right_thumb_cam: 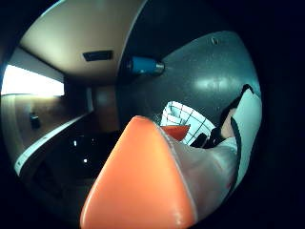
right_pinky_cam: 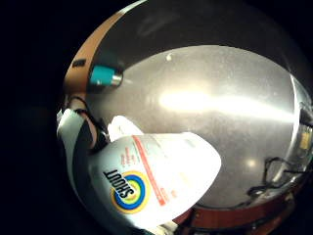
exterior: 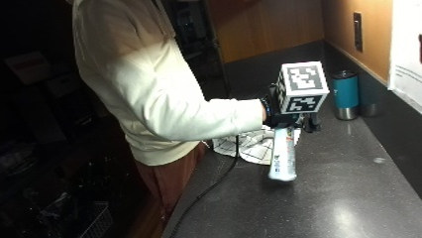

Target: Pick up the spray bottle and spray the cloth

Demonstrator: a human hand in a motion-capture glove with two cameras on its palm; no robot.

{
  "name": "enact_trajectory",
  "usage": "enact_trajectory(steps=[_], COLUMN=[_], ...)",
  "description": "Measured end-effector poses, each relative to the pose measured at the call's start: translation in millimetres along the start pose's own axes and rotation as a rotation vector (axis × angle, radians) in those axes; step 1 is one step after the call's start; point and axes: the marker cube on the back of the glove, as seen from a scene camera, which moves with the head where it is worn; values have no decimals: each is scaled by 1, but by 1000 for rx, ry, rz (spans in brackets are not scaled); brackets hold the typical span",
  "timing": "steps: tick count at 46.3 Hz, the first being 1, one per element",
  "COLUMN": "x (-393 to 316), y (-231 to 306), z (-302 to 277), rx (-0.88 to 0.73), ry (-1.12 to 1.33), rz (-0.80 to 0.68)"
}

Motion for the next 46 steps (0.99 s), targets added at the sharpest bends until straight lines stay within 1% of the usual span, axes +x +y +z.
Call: enact_trajectory(steps=[9,15,20,27,34,40,44,46], x=[-44,-75,-103,-133,-145,-139,-129,-128], y=[32,51,67,89,104,117,119,121], z=[13,29,39,57,83,104,115,121], rx=[-145,-219,-262,-264,-276,-304,-270,-269], ry=[153,311,390,593,750,778,835,821], rz=[-5,-30,-25,21,78,68,172,187])
